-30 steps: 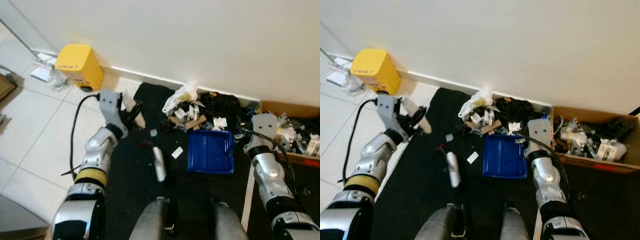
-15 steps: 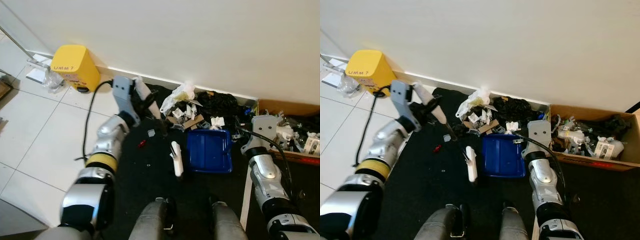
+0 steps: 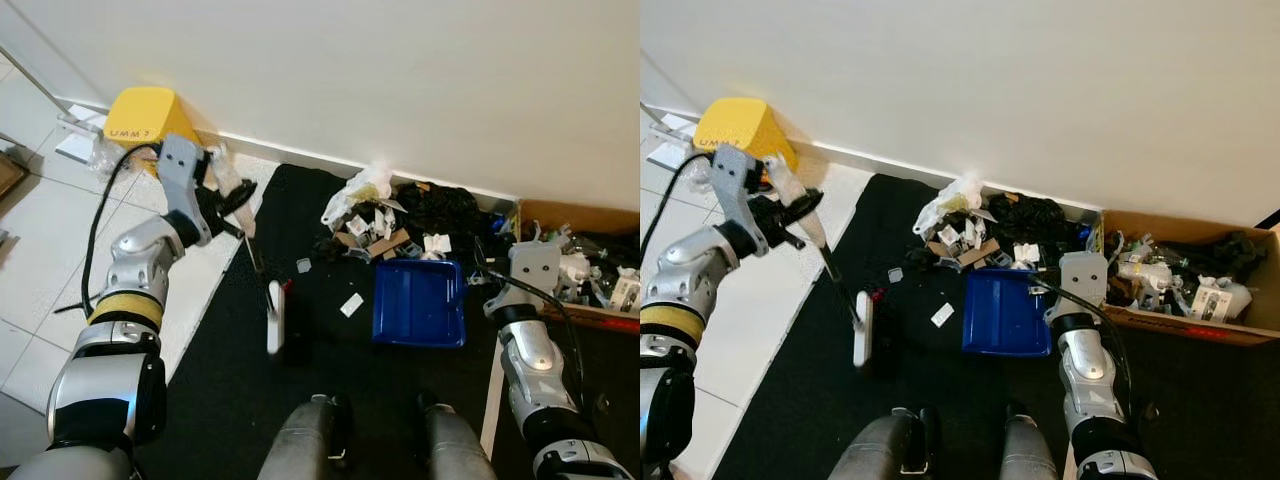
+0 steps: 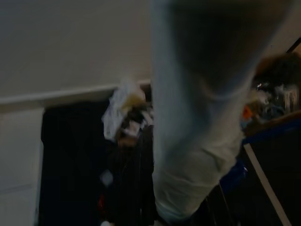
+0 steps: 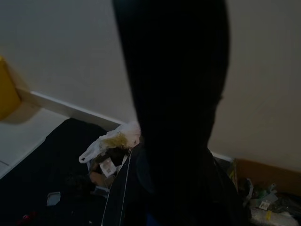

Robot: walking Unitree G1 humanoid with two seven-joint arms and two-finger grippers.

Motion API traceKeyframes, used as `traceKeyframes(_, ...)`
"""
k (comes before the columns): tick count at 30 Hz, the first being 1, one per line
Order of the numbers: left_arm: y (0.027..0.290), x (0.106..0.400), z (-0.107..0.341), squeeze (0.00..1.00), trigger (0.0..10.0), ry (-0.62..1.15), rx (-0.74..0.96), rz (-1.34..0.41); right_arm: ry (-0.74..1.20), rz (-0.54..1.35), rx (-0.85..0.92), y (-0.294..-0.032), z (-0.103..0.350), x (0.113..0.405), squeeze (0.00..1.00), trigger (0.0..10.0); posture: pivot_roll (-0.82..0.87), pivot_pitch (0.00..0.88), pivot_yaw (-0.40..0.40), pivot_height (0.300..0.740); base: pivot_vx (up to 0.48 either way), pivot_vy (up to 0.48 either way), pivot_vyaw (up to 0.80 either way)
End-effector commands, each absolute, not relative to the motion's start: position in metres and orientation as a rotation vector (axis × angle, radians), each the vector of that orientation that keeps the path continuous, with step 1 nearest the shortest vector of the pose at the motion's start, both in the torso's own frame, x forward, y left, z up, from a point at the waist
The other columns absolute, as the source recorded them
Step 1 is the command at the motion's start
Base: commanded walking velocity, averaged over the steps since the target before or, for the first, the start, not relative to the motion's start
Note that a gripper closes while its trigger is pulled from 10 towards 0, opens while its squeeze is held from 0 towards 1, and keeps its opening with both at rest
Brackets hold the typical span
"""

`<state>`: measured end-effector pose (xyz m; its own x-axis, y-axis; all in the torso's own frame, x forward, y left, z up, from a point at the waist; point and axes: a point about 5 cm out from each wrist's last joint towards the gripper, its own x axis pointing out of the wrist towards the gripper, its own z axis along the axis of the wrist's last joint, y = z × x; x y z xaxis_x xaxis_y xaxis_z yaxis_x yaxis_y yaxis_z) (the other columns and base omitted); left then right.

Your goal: Sweep floor

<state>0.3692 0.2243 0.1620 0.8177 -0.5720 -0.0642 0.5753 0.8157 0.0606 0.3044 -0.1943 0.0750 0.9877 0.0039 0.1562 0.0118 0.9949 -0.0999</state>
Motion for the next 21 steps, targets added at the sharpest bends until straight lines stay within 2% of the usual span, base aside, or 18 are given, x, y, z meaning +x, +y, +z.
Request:
traceKeyframes(1,0.219,0.366,0.146,0.00,10.0,0.086,0.098,-0.612,0.041,0.039,0.015,-0.167,0.030,0.283,0.00,10.0,0.16,0.379,0.216,0.740,0.000,0.000,0.00)
traceKeyframes(10,0.187,0.377,0.149,0.00,10.0,0.054,0.042,-0.614,0.012,0.033,0.014,-0.162,0.032,0.280,0.00,10.0,0.12,0.393,0.241,0.740,0.000,0.000,0.00)
traceKeyframes(12,0.172,0.384,0.158,0.00,10.0,0.018,0.025,-0.594,0.011,0.033,0.020,-0.160,0.032,0.279,0.00,10.0,0.11,0.391,0.250,0.740,0.000,0.000,0.00)
traceKeyframes(20,0.162,0.388,0.161,0.00,10.0,0.003,0.000,-0.583,0.011,0.034,0.021,-0.158,0.032,0.279,0.00,10.0,0.10,0.393,0.255,0.740,0.000,0.000,0.00)
traceKeyframes(21,0.155,0.389,0.161,0.00,10.0,0.004,-0.037,-0.583,0.011,0.034,0.022,-0.158,0.032,0.279,0.00,10.0,0.09,0.398,0.257,0.740,0.000,0.000,0.00)
